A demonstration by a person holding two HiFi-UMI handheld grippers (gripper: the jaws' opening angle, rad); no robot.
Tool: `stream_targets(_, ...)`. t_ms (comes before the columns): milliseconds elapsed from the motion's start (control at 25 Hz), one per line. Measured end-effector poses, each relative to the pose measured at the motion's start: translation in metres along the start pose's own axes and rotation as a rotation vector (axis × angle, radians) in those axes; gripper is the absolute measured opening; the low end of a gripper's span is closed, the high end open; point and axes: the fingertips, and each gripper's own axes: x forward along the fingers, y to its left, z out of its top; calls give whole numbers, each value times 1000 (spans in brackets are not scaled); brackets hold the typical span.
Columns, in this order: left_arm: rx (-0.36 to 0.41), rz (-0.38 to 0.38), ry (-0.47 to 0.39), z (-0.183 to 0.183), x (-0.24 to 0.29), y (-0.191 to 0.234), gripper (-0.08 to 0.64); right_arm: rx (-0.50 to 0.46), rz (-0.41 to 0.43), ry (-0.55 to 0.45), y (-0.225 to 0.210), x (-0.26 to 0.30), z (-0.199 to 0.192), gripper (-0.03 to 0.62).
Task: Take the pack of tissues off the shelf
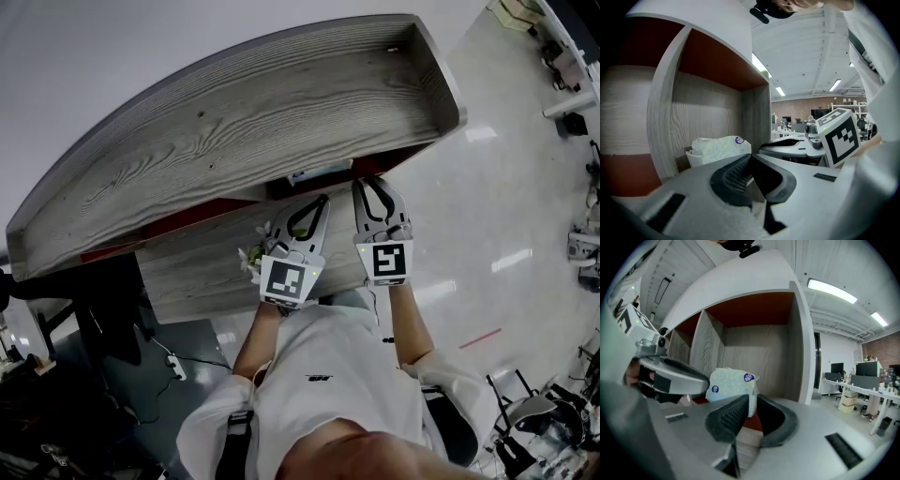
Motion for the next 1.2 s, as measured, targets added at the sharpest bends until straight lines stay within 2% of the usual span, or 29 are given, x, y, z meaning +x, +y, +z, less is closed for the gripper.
stream_targets(160,-4,-4,-2,0,5,3,28,8,3,-5,-1,10,0,60)
stream_targets(320,-44,0,-1,2,8,5,28,21,2,2,-2,18,-5,64)
stream_targets(600,-15,-24,4,-3,12,6,28,15,15,2,-3,27,-2,80)
stream_targets(840,-28,-22,7,-5,14,9,28,23,37,6,0,35,-3,97)
stream_targets(920,-36,-16,6,-4,15,10,28,32,40,9,0,37,-5,94)
stream_targets(1040,-24,-16,12,-7,15,12,28,45,31,9,-2,38,-9,39)
stream_targets(1200,-12,-15,13,-9,14,12,28,40,32,4,-1,37,-8,29)
